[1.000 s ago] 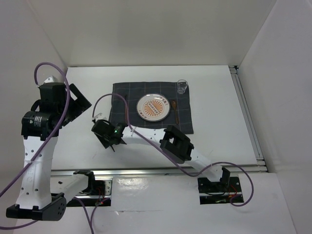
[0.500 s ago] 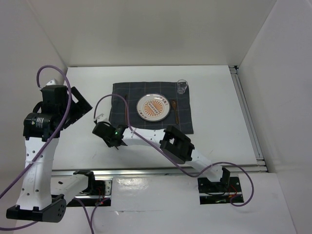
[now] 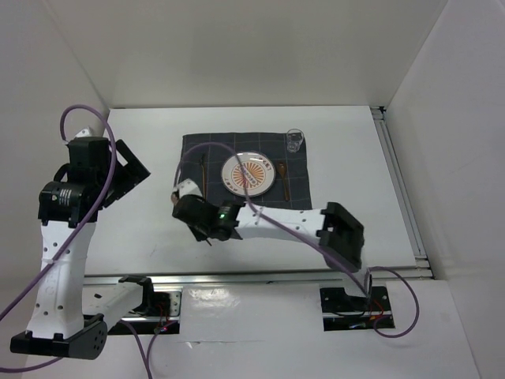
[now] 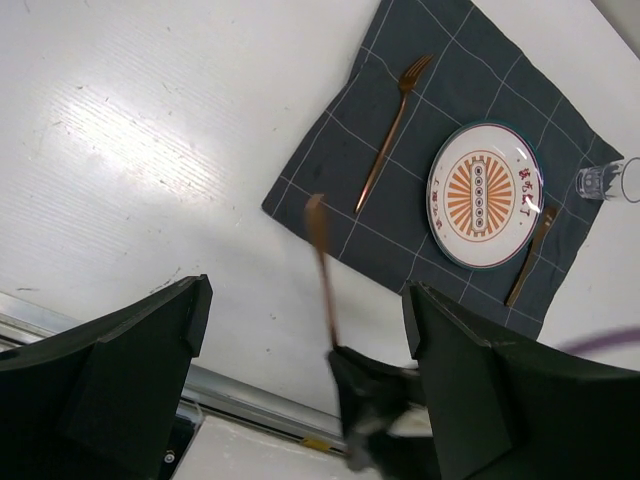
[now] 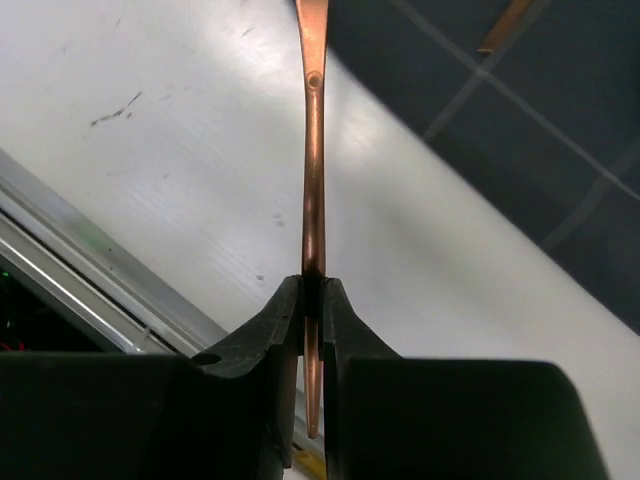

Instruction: Set the dinner table for one person

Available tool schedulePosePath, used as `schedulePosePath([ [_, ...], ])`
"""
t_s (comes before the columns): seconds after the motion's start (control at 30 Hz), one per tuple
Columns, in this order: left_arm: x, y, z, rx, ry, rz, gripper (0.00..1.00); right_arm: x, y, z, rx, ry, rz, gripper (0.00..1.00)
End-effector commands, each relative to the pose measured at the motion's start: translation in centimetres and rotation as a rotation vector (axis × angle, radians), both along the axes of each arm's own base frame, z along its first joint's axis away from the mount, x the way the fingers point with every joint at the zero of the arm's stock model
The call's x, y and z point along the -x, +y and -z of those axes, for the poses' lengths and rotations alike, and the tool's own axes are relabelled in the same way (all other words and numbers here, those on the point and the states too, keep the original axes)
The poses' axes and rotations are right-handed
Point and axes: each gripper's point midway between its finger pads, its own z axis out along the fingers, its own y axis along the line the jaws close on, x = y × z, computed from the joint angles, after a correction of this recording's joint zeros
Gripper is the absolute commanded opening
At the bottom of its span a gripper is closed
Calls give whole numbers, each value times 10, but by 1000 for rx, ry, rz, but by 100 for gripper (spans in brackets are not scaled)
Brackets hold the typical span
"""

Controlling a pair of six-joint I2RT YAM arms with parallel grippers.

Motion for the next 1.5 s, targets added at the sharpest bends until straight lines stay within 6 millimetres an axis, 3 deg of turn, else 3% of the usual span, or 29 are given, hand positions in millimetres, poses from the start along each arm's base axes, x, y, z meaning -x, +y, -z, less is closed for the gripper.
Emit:
schedulePosePath([
  [0.0,-10,-1,-11,2,-51,10,96,-30,-58,-37,-37,-27,222,0],
  [0.03,-10,-1,-11,2,-51,10,96,-32,-73,-55,-74,-36,258,0],
  [0.07,-10,-1,-11,2,-51,10,96,-36,-95,-46,-49,-21,299,0],
  [0.13,-13,-4,-10,14,-49,24,96,-44,-126,-54,-68,5,396,0],
  [0.17,-15,-5,-8,14,-48,24,96,-59,-153,-46,-44,24,479,0],
  [0.27,-18,-9,-7,29,-55,42,96,-75,-208,-39,-20,64,679,0],
  [0.3,-20,-9,-5,29,-46,42,96,-86,-235,-28,1,73,750,0],
  [0.37,-20,-9,-5,29,-46,42,96,-98,-247,-28,-36,69,755,0],
  [0.4,-21,-9,-3,28,-37,42,96,-106,-265,-18,-22,78,793,0],
  [0.47,-21,-9,-3,21,-35,48,96,-120,-274,-15,-23,63,801,0],
  [0.53,-23,-10,-1,20,-35,65,96,-134,-296,-3,3,58,845,0],
  [0.7,-24,-12,5,26,-24,72,96,-173,-313,12,36,9,829,0],
  [0.8,-25,-16,7,32,-24,95,96,-188,-317,23,60,17,811,0],
  [0.93,-27,-16,9,32,-15,95,96,-197,-316,46,72,68,799,0],
  [1.07,-28,-16,14,32,-7,95,96,-205,-313,53,43,41,766,1],
  [1.13,-28,-16,14,32,-7,95,96,-205,-317,62,59,56,775,21],
  [1.2,-30,-17,18,38,7,101,96,-206,-317,58,59,64,781,44],
  [1.23,-32,-18,20,38,16,101,96,-206,-316,58,53,66,788,64],
  [1.37,-34,-21,25,51,19,115,95,-200,-321,23,19,33,804,78],
  [1.47,-35,-23,27,58,19,123,95,-200,-336,-19,-12,-6,875,92],
])
